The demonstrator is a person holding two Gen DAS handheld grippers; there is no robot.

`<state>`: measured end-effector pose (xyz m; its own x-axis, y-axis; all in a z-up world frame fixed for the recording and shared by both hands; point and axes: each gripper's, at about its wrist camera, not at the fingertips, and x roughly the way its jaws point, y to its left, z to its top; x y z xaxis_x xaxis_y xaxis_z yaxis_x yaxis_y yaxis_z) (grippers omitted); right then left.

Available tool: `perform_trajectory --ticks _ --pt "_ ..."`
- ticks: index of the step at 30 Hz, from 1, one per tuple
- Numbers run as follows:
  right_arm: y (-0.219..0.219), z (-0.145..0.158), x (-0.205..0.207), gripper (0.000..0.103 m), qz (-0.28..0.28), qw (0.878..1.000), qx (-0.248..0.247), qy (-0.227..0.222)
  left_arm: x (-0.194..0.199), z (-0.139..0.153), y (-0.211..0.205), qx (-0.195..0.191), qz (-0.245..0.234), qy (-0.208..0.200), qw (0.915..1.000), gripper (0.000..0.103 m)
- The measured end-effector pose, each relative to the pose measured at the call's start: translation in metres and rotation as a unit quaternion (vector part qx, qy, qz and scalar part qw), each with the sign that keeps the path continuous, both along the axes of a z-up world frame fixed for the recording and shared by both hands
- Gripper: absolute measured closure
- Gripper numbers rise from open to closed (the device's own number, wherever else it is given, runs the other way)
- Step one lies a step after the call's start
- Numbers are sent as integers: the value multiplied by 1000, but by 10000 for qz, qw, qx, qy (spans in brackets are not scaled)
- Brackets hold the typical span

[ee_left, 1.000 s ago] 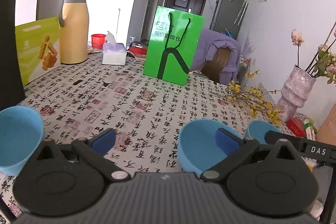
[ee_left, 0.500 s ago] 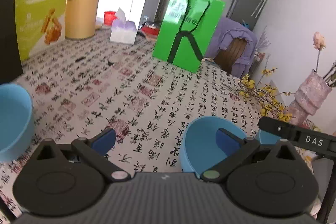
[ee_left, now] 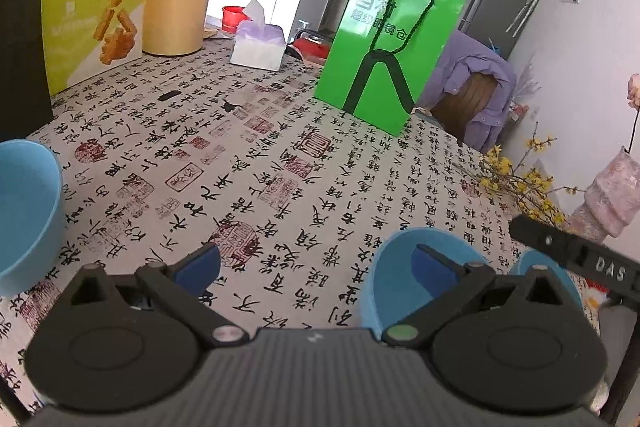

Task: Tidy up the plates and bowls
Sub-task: 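Bring both open grippers onto the rims of the next blue bowls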

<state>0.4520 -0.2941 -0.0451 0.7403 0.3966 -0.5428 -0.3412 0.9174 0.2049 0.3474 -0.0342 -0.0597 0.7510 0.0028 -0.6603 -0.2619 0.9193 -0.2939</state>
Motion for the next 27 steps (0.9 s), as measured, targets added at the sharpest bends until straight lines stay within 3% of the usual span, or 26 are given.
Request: perform_trajectory --ticks 6,8,13,19,27 --pt "-11 0 -2 12 -21 9998 217 12 1 1 -4 0 58 -1 10000 0" --pt "-16 0 1 21 -109 9993 338 74 1 1 -7 43 36 22 10000 0" --pt "-22 -3 6 25 -66 9985 488 244 1 3 -10 120 35 46 9999 0" --pt "-24 -10 11 45 6 9957 737 562 5 2 -13 122 8 135 9998 0" --pt "-20 -23 18 53 20 9939 632 900 14 -9 -22 124 -33 324 9994 0"
